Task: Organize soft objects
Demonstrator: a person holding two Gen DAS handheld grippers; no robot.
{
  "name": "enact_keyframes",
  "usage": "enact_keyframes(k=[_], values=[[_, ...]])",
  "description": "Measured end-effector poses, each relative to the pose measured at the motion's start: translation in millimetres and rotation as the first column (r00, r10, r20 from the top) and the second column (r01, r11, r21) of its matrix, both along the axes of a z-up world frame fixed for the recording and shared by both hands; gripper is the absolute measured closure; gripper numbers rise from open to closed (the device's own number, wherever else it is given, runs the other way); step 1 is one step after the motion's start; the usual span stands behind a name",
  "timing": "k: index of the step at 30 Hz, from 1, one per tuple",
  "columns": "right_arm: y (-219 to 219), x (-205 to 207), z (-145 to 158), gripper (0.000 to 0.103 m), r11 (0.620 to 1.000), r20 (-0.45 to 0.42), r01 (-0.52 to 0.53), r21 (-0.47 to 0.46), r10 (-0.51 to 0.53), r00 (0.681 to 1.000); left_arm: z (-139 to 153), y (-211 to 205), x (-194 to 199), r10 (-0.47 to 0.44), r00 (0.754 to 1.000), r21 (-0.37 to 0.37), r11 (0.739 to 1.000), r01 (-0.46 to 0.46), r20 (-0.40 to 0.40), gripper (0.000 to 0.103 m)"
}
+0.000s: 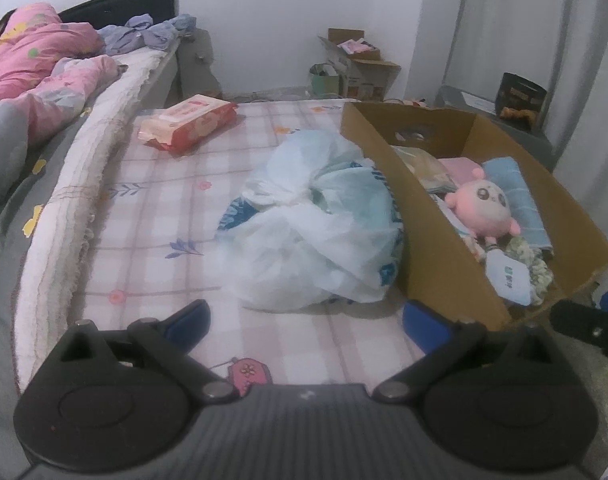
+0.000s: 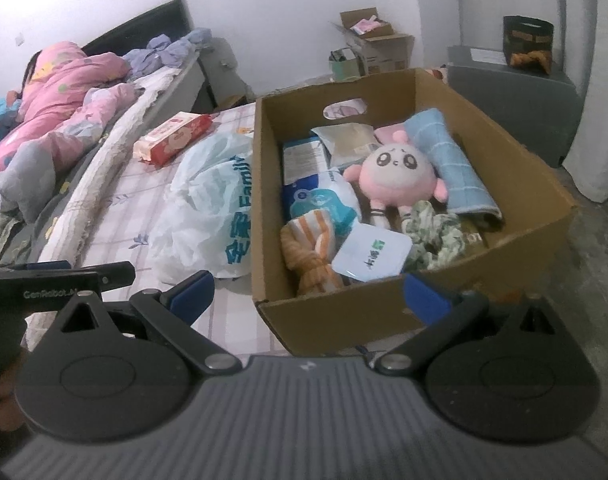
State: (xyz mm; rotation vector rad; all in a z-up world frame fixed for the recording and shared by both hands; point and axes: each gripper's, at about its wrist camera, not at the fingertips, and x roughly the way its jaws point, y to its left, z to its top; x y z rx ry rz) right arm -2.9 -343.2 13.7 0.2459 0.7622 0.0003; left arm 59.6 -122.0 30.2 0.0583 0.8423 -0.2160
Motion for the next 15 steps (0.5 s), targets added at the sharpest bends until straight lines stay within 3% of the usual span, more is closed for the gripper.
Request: enact_keyframes(k=[15], values=[[6, 0, -8, 0.001, 0.997, -0.048, -0.068, -0.025, 0.067, 0.997, -9, -25, -18, -0.060, 0.998, 0.019, 0.998, 0.060, -0.037, 0.000]])
